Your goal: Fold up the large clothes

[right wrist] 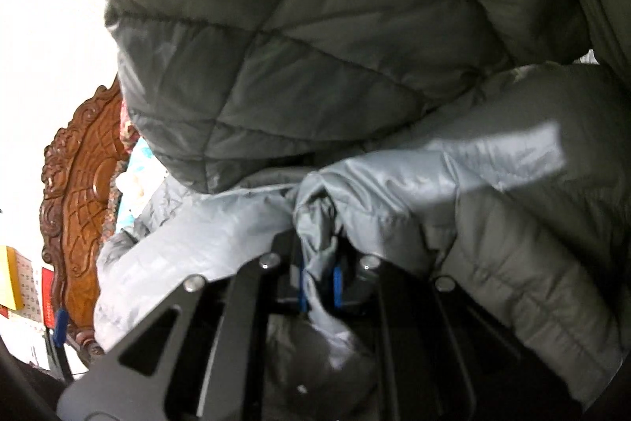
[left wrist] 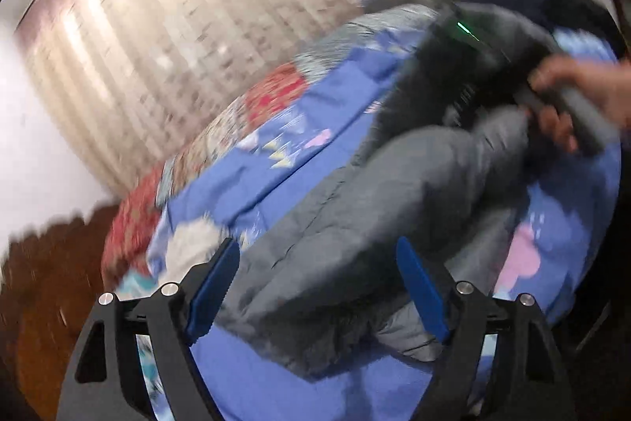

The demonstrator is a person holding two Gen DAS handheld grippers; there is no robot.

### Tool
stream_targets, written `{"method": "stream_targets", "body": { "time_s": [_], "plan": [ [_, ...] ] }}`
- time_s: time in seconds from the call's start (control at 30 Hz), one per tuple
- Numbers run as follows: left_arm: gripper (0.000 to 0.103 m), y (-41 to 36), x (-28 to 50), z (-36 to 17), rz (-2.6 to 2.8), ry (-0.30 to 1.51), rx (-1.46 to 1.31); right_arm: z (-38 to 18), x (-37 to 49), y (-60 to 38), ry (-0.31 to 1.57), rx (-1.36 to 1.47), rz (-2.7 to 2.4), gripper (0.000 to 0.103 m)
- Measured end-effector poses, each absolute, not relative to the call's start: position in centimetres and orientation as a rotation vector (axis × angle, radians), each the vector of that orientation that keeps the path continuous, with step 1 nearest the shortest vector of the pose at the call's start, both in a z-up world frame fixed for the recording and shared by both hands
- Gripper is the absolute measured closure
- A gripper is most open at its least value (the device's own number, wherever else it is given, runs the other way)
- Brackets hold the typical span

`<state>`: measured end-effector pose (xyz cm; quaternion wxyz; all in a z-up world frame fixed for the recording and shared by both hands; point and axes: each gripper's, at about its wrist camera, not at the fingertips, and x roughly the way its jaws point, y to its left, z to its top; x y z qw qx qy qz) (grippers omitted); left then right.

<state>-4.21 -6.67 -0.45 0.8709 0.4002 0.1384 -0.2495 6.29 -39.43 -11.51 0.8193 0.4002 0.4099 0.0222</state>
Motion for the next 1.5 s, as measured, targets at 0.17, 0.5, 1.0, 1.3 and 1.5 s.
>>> {"method": "stream_targets", "body": {
  "time_s": [0.17, 0.5, 1.0, 1.3, 1.5],
  "plan": [
    [0.004, -8.8, -3.3, -3.7, -0.546, 0.240, 1.050, -11.1, 5.8, -40.0, 0.873, 0.863, 0.057, 0.093],
    [0.029, -7.5, 2.6, -1.3, -0.536, 0.406, 0.792, -3.9, -4.8, -38.5, 0.797, 0.637, 0.322, 0.016],
    [0.029, -7.6, 6.3, -1.9, -0.416, 0.497, 0.724, -10.6, -8.0, -37.3, 1.019, -0.558, -0.206, 0.016],
    [0.041, -6.8, 6.7, -0.7, -0.349, 0.441, 0.682, -1.8, -8.7, -39.6, 0.757, -0.349, -0.216, 0.095],
    [0.062, -4.7, 7.3, 2.4, -0.391, 0.508, 0.464, 12.6, -11.6, -41.6, 0.353, -0.160, -0.224, 0.096]
  ]
}}
